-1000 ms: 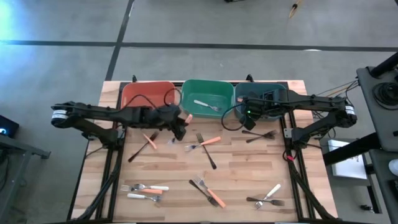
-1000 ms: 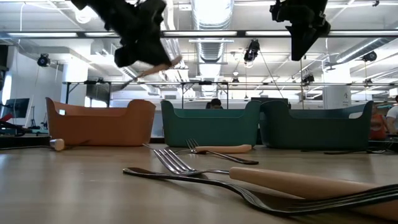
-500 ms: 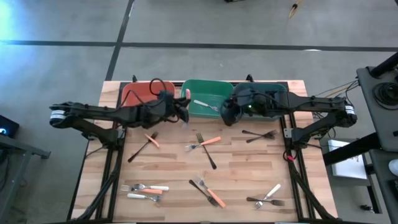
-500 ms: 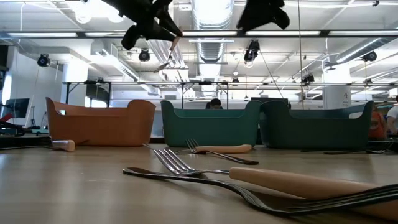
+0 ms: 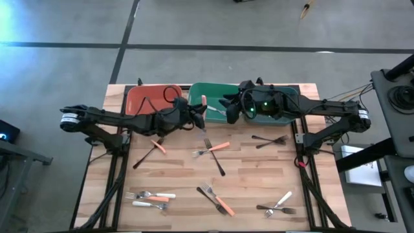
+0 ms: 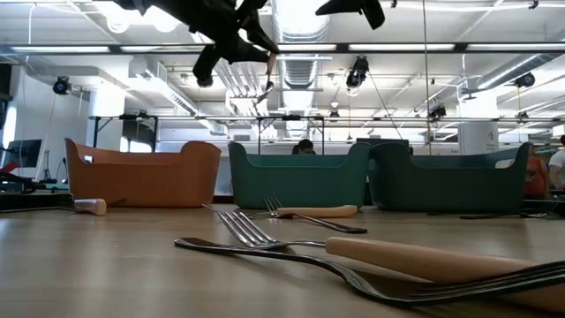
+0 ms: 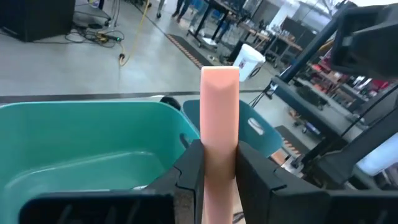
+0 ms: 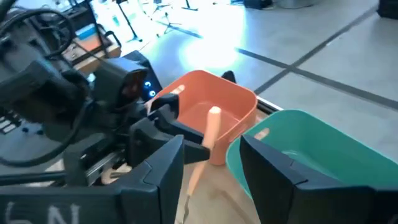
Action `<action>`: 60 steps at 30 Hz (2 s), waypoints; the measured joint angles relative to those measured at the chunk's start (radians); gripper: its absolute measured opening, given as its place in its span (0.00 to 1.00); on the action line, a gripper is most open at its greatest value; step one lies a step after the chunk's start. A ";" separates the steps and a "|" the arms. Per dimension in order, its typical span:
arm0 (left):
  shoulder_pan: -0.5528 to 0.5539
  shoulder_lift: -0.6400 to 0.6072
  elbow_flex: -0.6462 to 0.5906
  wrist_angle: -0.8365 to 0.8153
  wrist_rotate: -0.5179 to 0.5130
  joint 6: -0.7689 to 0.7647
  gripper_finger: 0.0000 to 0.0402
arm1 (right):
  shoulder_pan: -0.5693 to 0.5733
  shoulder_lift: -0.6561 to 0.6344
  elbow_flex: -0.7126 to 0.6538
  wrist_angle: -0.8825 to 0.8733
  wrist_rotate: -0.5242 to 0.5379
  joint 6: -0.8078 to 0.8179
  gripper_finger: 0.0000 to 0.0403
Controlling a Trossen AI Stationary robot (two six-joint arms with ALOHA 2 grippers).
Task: Sort silverware by color (type)
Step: Put the light orange fork into the blue bin
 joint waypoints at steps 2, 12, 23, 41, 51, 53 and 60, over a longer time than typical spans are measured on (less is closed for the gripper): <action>0.000 0.007 0.000 0.032 0.015 0.001 0.13 | -0.006 0.011 0.000 0.001 0.002 0.032 0.41; -0.002 0.092 0.138 -0.053 0.038 0.015 0.13 | -0.006 0.070 0.013 0.030 -0.012 0.094 0.43; -0.009 0.180 0.346 -0.281 0.010 0.087 0.13 | -0.013 0.063 0.014 0.006 -0.008 0.121 0.43; -0.013 0.174 0.372 -0.284 0.009 0.128 0.13 | -0.017 0.035 0.014 -0.039 0.001 0.116 0.42; -0.019 0.182 0.372 -0.236 0.031 0.158 0.13 | -0.035 0.038 0.014 -0.036 0.003 0.113 0.42; -0.019 0.182 0.372 -0.228 0.032 0.159 0.13 | -0.038 0.038 0.014 -0.036 0.003 0.113 0.40; -0.019 0.182 0.372 -0.196 0.042 0.195 0.13 | -0.047 0.038 0.014 -0.031 0.000 0.109 0.29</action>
